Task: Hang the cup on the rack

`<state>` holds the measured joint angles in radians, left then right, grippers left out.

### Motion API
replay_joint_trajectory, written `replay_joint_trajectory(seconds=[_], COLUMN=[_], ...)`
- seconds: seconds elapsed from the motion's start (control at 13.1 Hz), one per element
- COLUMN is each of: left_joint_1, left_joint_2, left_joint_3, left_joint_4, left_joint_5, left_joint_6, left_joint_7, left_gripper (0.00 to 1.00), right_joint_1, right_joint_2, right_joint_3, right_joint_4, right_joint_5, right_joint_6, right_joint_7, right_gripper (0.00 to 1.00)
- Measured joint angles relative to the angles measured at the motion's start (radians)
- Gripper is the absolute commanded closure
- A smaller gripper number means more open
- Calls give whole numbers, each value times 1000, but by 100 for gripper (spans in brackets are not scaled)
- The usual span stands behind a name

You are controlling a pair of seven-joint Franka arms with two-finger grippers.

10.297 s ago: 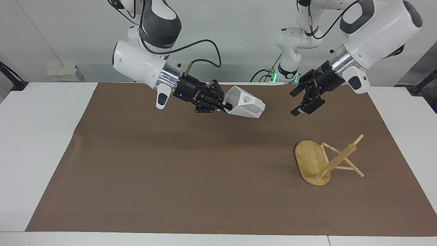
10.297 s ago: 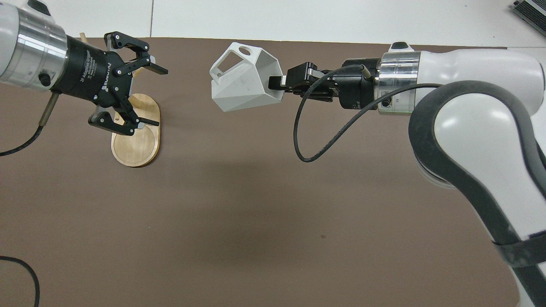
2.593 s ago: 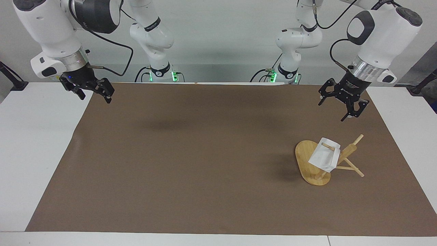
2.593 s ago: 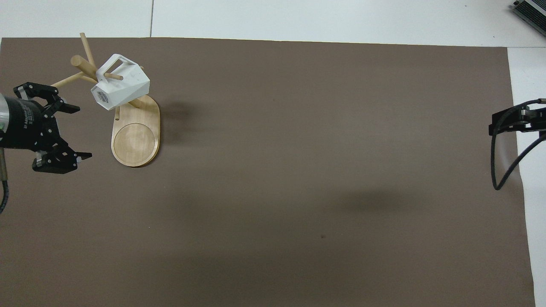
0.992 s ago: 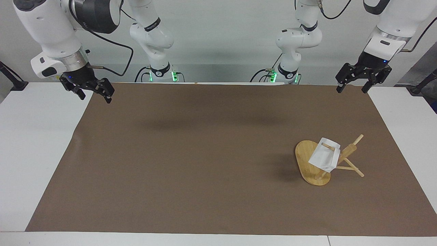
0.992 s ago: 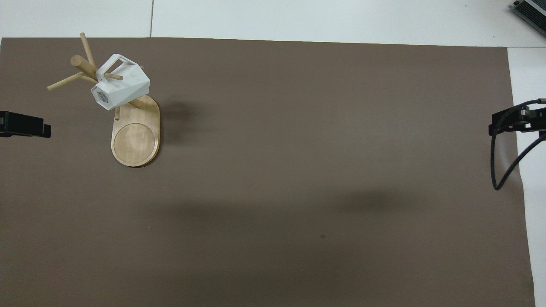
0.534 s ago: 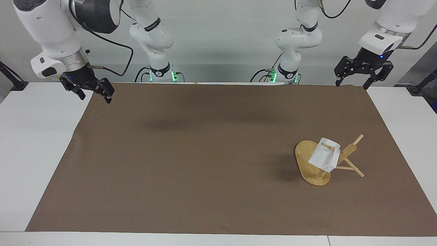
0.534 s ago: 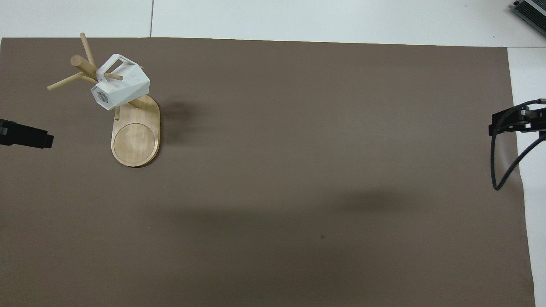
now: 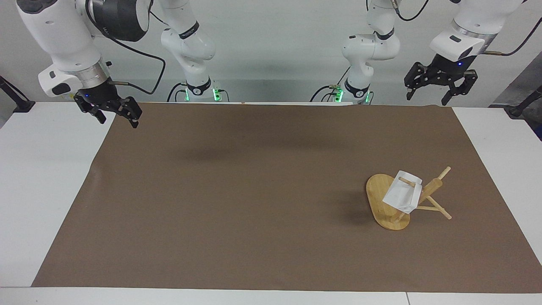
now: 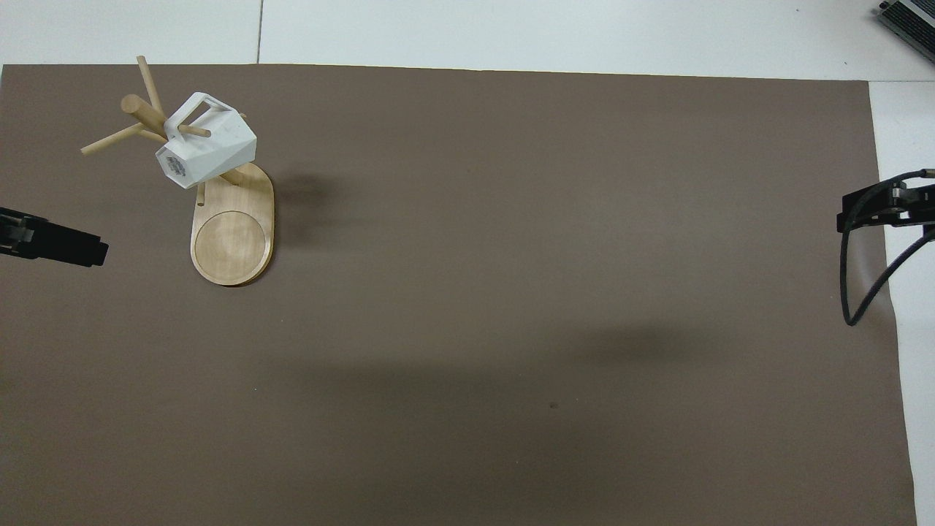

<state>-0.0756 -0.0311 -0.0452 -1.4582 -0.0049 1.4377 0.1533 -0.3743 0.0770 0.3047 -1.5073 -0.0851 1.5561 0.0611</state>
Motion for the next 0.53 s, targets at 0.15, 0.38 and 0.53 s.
replay_joint_trajectory(seconds=[0.15,0.38,0.53], left_joint_1=[0,0,1], left_joint_2=[4,8,9], left_joint_3=[10,14,15], left_joint_4=[1,1,1], left_joint_5=[0,0,0], left_joint_6=[0,0,-1], left_joint_7=[0,0,0], left_gripper=[0,0,0], right_joint_1=[0,0,0], right_joint_2=[0,0,0], right_joint_3=[0,0,0], right_joint_4=[0,0,0], right_joint_5=[0,0,0], right_joint_6=[0,0,0], right_joint_7=[0,0,0], right_gripper=[0,0,0])
